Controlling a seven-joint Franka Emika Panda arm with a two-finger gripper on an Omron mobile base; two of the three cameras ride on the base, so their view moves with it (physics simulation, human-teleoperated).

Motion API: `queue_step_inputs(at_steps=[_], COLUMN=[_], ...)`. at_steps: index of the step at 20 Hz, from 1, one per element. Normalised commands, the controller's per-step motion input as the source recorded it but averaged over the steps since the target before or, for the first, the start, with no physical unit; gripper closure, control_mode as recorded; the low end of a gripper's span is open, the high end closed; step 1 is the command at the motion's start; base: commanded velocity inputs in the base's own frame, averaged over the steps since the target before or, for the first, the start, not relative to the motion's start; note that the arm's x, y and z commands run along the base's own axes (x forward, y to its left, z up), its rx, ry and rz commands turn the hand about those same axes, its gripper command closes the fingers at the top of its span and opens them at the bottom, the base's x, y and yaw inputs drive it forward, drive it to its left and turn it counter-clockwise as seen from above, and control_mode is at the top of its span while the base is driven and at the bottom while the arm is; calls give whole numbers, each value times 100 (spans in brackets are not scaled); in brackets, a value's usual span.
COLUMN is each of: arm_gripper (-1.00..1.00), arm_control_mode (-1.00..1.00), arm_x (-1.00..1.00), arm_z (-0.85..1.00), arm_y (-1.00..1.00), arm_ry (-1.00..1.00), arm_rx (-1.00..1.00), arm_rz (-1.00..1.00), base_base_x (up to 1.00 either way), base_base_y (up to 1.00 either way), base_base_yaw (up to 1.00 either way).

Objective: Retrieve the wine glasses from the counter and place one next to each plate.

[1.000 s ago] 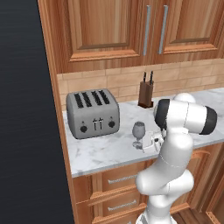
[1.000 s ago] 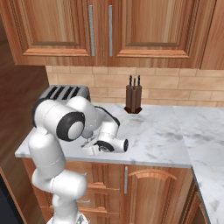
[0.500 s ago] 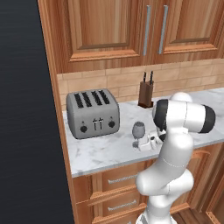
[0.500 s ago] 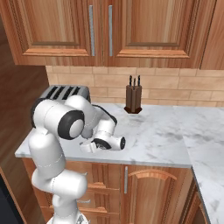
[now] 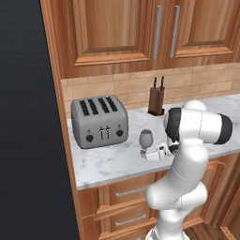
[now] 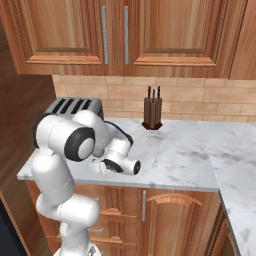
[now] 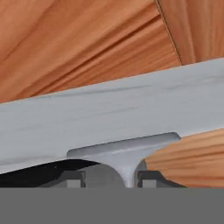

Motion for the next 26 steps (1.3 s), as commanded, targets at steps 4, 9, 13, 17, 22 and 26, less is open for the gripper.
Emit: queue_step_inputs(at_steps=[4, 9, 13, 17, 22, 26], arm_gripper=[100, 100, 100, 100, 100, 100], arm_control_mode=[-100, -100, -100, -100, -100, -100], arm_x=[-5, -33, -54, -81, -87, -89], arm_z=[41, 92, 100, 100, 100, 99], arm_y=[0, 0, 0, -15, -29, -19], arm_ry=[-3, -10, -11, -23, -12, -7], arm_rx=[11, 4, 2, 0, 0, 0], arm_rz=[-4, -1, 0, 0, 0, 0], base_base_x=[0, 0, 0, 0, 0, 0], base_base_y=[0, 0, 0, 0, 0, 0], base_base_yaw=[0, 0, 0, 0, 0, 0])
